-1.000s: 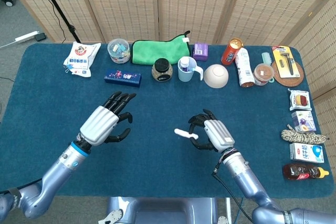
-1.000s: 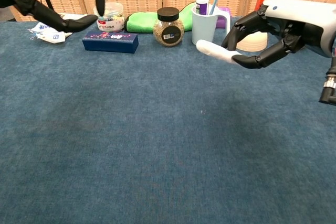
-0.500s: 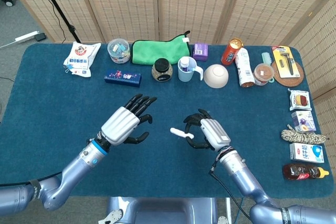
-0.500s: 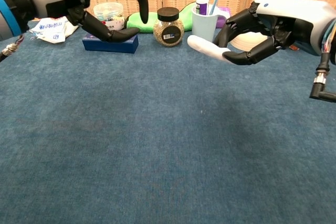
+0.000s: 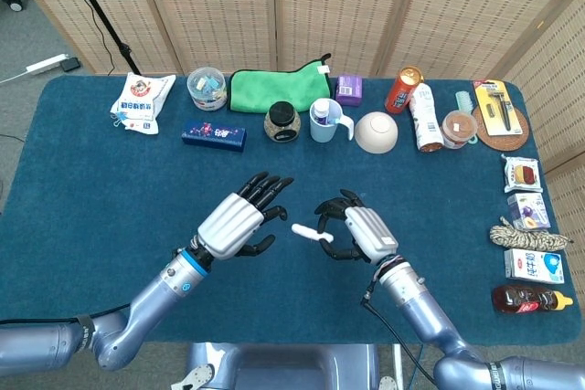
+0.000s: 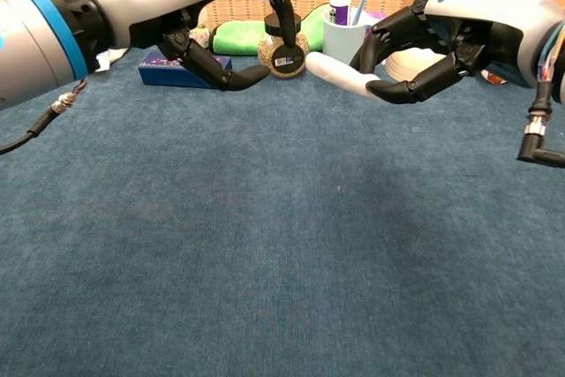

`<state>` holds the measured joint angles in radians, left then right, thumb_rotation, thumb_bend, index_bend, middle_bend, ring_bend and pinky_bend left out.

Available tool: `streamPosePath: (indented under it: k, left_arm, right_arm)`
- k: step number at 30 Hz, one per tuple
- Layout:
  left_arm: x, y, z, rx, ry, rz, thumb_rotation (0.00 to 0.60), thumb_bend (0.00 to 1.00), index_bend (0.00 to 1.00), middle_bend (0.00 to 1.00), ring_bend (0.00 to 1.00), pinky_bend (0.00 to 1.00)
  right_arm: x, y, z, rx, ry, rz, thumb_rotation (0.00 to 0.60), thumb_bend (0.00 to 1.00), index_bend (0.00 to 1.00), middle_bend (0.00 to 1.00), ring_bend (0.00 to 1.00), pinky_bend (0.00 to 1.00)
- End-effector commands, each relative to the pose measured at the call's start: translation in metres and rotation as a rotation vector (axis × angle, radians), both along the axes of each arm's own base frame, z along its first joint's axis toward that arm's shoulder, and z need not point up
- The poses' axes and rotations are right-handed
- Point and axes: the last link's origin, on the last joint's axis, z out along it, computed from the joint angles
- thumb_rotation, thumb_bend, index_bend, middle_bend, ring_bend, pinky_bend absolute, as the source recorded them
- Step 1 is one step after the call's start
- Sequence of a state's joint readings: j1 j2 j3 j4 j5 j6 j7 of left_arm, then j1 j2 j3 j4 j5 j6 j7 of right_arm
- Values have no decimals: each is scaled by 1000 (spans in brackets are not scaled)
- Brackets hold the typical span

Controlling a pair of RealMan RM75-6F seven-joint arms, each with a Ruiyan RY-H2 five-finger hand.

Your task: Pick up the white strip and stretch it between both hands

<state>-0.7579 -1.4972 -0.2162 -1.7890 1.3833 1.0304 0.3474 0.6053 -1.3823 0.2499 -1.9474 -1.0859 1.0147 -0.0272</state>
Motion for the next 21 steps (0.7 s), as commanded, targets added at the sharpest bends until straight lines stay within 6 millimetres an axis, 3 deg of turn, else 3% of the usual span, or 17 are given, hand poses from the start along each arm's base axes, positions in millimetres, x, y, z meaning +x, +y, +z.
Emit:
streamPosePath:
  k: [1, 21]
  left_arm:
    - [3, 0, -3, -3, -13, 4, 544, 371, 387, 0, 0, 0]
    - [20, -4, -16, -24, -57, 18, 546, 372, 436, 0, 0, 0]
  right_arm:
    - [0, 0, 0, 1, -1, 1, 600, 586, 635, 300, 211, 0]
    - [7, 4, 3, 14, -21, 16, 600, 586, 634, 300, 212, 0]
